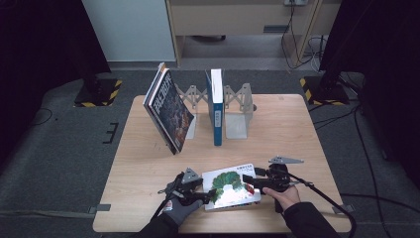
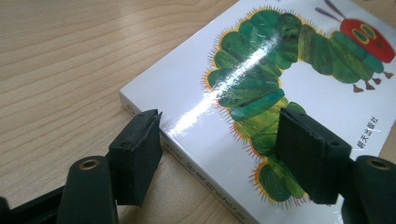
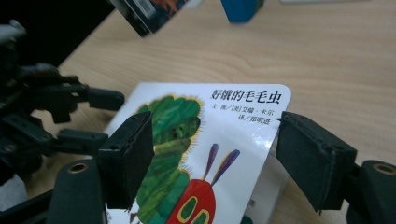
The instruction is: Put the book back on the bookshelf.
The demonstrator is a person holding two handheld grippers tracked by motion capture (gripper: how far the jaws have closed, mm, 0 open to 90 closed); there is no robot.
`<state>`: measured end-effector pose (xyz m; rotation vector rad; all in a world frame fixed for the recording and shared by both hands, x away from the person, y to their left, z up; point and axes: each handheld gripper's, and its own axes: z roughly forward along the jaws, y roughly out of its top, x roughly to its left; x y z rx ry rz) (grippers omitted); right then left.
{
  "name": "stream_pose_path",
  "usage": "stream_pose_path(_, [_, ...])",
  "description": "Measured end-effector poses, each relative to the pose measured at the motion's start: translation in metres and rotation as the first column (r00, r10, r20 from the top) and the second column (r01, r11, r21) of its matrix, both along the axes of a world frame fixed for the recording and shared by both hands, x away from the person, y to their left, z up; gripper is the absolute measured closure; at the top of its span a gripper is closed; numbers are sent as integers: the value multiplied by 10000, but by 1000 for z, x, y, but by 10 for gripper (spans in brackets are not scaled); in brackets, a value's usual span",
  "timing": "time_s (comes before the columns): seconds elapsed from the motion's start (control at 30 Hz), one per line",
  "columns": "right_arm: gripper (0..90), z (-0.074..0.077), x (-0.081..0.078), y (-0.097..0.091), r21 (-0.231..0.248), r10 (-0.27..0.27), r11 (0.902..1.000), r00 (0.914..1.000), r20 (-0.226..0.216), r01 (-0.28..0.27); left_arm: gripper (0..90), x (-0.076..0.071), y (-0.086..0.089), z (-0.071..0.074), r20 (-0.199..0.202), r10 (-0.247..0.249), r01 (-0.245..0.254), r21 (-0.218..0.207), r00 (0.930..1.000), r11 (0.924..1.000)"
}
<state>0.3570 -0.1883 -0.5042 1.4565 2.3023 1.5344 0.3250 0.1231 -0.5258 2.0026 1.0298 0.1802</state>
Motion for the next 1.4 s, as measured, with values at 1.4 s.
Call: stream_pose_path(1.4, [271,-21,6,3,-1196,102,9925,9908,-1346,-265,302,1,0,-4,352,-18,3,418,9994,9991])
